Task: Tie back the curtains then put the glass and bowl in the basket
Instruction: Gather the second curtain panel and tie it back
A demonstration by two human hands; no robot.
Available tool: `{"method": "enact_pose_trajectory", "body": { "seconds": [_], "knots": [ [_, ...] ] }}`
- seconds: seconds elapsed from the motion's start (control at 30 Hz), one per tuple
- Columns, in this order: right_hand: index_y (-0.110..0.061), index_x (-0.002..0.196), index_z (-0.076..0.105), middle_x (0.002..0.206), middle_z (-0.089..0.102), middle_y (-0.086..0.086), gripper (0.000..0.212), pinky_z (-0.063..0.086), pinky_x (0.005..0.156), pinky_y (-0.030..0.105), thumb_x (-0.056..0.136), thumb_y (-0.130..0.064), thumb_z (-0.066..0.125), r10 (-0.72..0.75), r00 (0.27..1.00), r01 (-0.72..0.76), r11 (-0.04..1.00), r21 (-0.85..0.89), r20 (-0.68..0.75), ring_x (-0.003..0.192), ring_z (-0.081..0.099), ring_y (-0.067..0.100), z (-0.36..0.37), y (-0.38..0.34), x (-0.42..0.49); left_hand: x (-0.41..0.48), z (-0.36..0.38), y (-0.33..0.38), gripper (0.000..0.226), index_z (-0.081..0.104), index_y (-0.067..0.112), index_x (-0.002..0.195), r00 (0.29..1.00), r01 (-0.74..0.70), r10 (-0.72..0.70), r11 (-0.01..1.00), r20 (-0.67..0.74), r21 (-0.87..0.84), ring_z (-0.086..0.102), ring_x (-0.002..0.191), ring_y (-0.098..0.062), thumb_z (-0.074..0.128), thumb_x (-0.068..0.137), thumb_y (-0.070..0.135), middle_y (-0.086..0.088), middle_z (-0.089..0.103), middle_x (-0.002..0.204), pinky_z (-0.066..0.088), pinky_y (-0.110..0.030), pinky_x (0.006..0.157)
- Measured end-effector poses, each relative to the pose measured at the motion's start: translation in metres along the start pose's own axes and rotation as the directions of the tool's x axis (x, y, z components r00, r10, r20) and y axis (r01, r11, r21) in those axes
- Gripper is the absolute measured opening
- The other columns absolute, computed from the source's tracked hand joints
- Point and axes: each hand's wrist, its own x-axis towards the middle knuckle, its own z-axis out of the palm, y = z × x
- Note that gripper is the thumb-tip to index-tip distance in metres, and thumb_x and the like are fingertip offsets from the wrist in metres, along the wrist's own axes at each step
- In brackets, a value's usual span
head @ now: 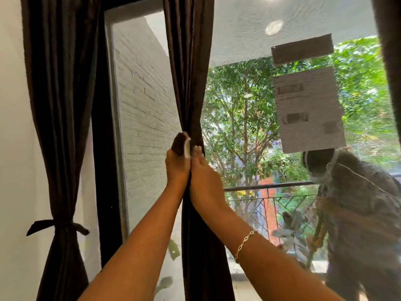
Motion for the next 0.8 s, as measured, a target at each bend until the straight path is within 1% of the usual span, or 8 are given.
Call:
{"method": "enact_pose_trajectory", "body": {
  "seconds": [0.1, 0.2, 0.27, 0.33, 0.47, 0.57, 0.67, 0.8],
  "knots": [
    [-0.012, 0.148, 0.018, 0.157, 0.011, 0.008, 0.063, 0.038, 0.104, 0.035, 0.091, 0.001, 0.039, -0.099, 0.994, 0.102, 0.991, 0.088, -0.037, 0.133, 0.039, 0.029, 0.001, 0.004, -0.005, 0.007, -0.002, -0.002, 0.047, 0.054, 0.001, 0.12, 0.995, 0.07, -0.073, 0.996, 0.064, 0.051, 0.062, 0.099, -0.027, 0.064, 0.085, 0.03, -0.012, 0.063, 0.101, 0.05, -0.041, 0.092],
    [-0.014, 0.139, 0.041, 0.149, 0.036, 0.009, 0.056, 0.043, 0.094, 0.031, 0.085, -0.009, 0.049, -0.171, 0.985, 0.172, 0.972, 0.158, -0.021, 0.118, 0.054, 0.029, -0.011, 0.014, -0.005, 0.013, -0.008, -0.006, 0.025, 0.059, 0.002, 0.108, 0.997, 0.06, -0.063, 0.996, 0.034, 0.073, 0.064, 0.092, -0.035, 0.06, 0.084, 0.007, -0.021, 0.064, 0.096, 0.052, -0.049, 0.088],
    [-0.013, 0.12, 0.062, 0.125, 0.062, 0.009, 0.034, 0.045, 0.09, 0.027, 0.087, -0.009, 0.054, -0.062, 0.985, 0.115, 0.929, 0.352, -0.158, 0.107, 0.062, 0.024, -0.027, 0.02, 0.001, 0.014, -0.013, -0.007, 0.036, 0.056, -0.003, 0.117, 0.996, 0.077, -0.079, 0.996, 0.035, 0.045, 0.063, 0.094, -0.033, 0.061, 0.082, 0.005, -0.021, 0.065, 0.102, 0.05, -0.05, 0.091],
    [-0.012, 0.113, 0.066, 0.117, 0.066, 0.006, 0.036, 0.047, 0.083, 0.027, 0.085, 0.003, 0.05, 0.142, 0.953, 0.012, 0.867, 0.498, -0.269, 0.1, 0.065, 0.025, -0.039, 0.035, 0.019, 0.016, -0.013, -0.006, 0.041, 0.05, -0.003, 0.126, 0.994, 0.091, -0.093, 0.995, 0.052, 0.028, 0.061, 0.099, -0.027, 0.059, 0.086, 0.002, -0.018, 0.063, 0.113, 0.049, -0.043, 0.095],
    [-0.009, 0.137, 0.041, 0.144, 0.042, 0.011, 0.07, 0.04, 0.1, 0.037, 0.074, 0.021, 0.046, 0.209, 0.956, -0.294, 0.718, 0.63, 0.208, 0.131, 0.041, 0.026, -0.045, 0.065, 0.049, 0.017, -0.012, -0.01, 0.036, 0.048, -0.003, 0.125, 0.981, 0.166, -0.152, 0.98, 0.124, -0.111, 0.06, 0.099, -0.025, 0.052, 0.089, -0.003, -0.015, 0.061, 0.116, 0.049, -0.036, 0.092],
    [-0.004, 0.126, 0.05, 0.123, 0.058, 0.017, 0.055, 0.043, 0.096, 0.045, 0.077, 0.021, 0.048, 0.124, 0.88, -0.396, 0.726, 0.563, 0.458, 0.112, 0.055, 0.028, -0.039, 0.076, 0.055, 0.019, -0.014, -0.014, 0.022, 0.054, -0.002, 0.111, 0.968, 0.199, -0.167, 0.966, 0.188, -0.167, 0.064, 0.078, -0.016, 0.052, 0.089, -0.002, -0.009, 0.063, 0.093, 0.056, -0.027, 0.075],
    [0.004, 0.1, 0.061, 0.074, 0.067, 0.005, 0.015, 0.05, 0.065, 0.024, 0.09, 0.003, 0.05, 0.095, 0.895, -0.366, 0.716, 0.594, 0.437, 0.069, 0.064, 0.012, -0.046, 0.08, 0.052, 0.022, -0.018, -0.018, 0.01, 0.057, -0.002, 0.097, 0.963, 0.211, -0.174, 0.962, 0.206, -0.171, 0.065, 0.062, -0.006, 0.053, 0.089, -0.001, -0.007, 0.063, 0.086, 0.056, -0.018, 0.064],
    [-0.001, 0.076, 0.059, 0.045, 0.049, 0.002, 0.026, 0.044, 0.059, 0.027, 0.096, -0.01, 0.045, 0.099, 0.924, -0.314, 0.744, 0.589, 0.369, 0.041, 0.057, 0.008, -0.083, 0.077, 0.054, 0.027, -0.023, -0.021, 0.016, 0.049, 0.003, 0.074, 0.984, 0.134, -0.131, 0.991, 0.122, -0.022, 0.057, 0.06, -0.007, 0.057, 0.088, 0.002, -0.008, 0.053, 0.074, 0.053, -0.018, 0.06]
  ]
}}
